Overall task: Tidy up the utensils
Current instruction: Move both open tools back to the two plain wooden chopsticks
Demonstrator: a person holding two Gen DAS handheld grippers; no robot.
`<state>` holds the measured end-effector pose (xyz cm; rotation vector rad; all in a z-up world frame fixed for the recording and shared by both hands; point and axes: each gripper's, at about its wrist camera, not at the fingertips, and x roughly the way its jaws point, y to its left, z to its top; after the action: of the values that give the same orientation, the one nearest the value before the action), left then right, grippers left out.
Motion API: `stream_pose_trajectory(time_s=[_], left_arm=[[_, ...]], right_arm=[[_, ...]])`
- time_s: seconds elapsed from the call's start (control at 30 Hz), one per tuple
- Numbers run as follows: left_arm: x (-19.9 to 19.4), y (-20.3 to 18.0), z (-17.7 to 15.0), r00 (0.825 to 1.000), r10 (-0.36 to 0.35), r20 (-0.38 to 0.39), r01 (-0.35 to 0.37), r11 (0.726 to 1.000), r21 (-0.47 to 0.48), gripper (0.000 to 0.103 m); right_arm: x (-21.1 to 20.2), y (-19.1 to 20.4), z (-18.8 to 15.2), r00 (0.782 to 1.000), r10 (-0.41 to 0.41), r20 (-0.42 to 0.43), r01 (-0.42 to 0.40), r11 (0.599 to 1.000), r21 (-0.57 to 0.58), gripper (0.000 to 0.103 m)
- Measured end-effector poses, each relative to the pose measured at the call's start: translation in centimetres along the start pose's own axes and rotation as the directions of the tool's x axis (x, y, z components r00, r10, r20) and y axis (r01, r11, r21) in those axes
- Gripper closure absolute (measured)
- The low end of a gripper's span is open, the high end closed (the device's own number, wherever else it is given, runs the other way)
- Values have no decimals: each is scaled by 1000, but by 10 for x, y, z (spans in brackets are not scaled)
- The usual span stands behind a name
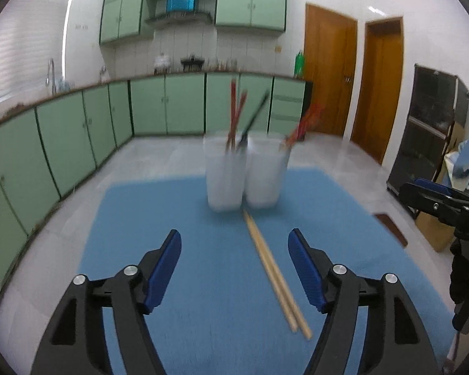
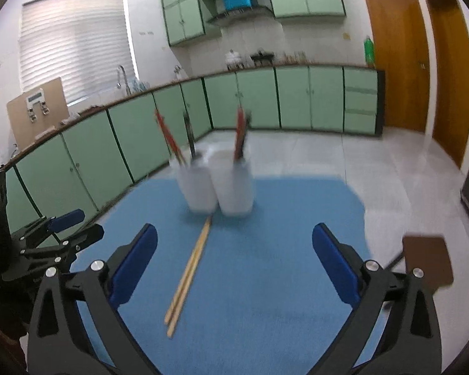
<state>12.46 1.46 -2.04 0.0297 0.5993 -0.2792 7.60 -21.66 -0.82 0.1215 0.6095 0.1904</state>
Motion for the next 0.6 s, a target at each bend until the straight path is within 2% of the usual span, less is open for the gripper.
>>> stream_pose_trajectory(time_s=[0.17, 0.3, 0.6], left_arm=[[23, 5, -43, 991, 21, -131, -24, 1000, -19, 31], [34, 9, -65, 980, 33, -196, -41, 999, -34, 31], [38, 21, -85, 969, 61, -240, -78, 995, -62, 31]], right_arm=[[25, 12, -47, 993, -28, -117, 30, 1000, 9, 7], [37, 25, -70, 985, -29, -173, 27, 1000, -13, 7], [50, 47, -94, 970, -41, -240, 32, 999, -40, 7]])
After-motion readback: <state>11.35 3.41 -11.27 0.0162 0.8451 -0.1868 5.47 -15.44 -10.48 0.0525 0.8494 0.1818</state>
